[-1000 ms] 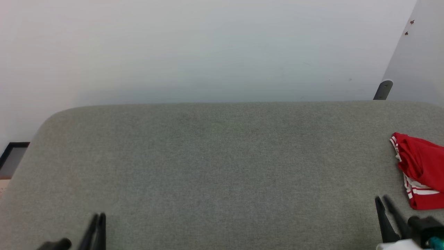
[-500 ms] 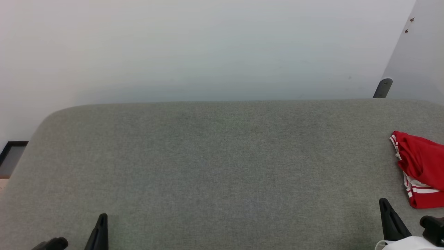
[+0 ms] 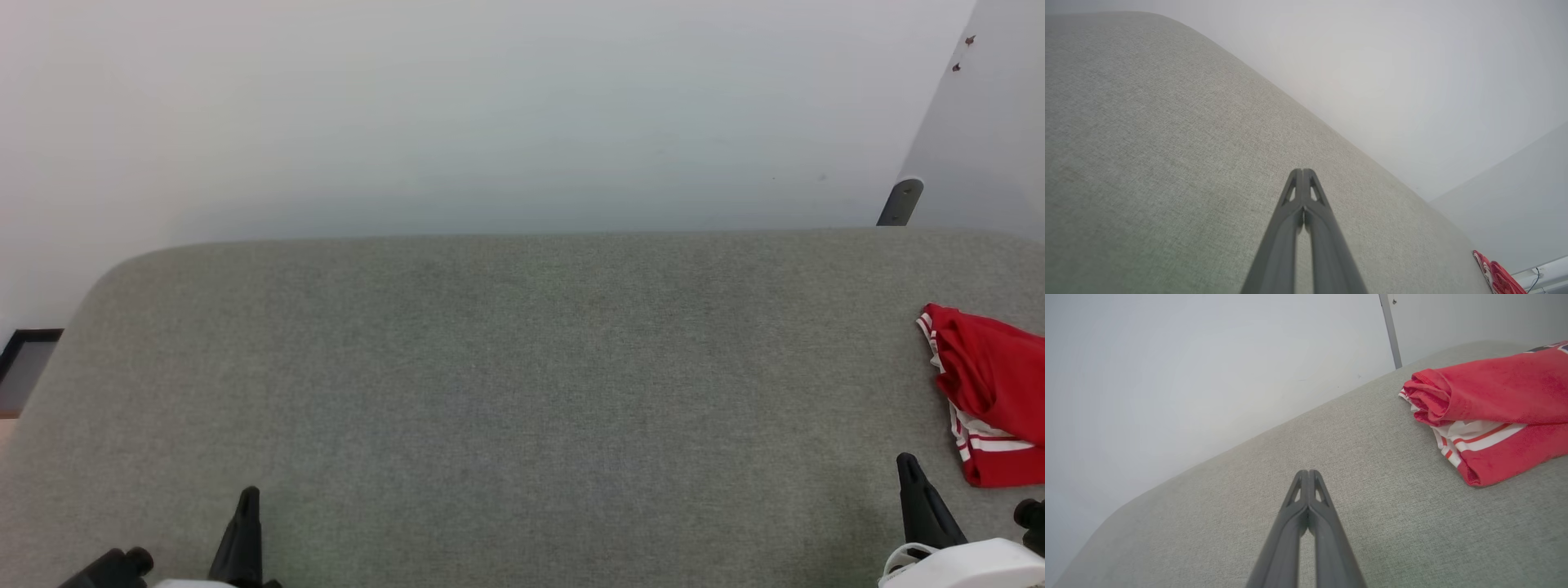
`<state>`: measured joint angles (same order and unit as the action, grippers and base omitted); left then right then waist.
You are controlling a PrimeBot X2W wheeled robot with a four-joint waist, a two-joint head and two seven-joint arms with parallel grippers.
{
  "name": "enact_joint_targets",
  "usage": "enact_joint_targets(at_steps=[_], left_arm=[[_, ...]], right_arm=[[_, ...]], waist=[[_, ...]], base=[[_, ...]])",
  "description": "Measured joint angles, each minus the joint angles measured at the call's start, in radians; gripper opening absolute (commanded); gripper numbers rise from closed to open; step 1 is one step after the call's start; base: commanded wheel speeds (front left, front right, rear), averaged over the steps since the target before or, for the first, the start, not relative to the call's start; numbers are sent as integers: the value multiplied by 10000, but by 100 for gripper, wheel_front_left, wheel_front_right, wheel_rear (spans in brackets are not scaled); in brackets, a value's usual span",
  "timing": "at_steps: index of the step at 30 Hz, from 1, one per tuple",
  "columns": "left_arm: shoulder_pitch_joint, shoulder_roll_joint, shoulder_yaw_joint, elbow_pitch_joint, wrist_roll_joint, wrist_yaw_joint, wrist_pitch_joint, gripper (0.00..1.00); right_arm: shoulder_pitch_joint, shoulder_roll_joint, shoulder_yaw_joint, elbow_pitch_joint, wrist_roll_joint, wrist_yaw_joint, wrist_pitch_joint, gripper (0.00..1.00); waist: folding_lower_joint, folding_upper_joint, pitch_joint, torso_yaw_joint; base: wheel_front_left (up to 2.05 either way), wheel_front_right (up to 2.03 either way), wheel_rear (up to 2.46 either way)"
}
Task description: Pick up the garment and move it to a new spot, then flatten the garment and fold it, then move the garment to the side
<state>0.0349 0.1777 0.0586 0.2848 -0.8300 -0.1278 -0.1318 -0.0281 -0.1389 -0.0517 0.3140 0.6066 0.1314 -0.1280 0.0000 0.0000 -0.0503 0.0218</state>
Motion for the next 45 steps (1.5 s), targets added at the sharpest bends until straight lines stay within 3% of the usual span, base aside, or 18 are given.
enact_joint_targets(at_steps=[45], left_arm=[[-794, -725, 314, -209, -4399, 0, 1406, 0]], right_arm=[[-435, 502, -355, -378, 5689, -4, 1375, 0]], waist=[[0, 0, 246, -101]], base=[[0, 0, 0]])
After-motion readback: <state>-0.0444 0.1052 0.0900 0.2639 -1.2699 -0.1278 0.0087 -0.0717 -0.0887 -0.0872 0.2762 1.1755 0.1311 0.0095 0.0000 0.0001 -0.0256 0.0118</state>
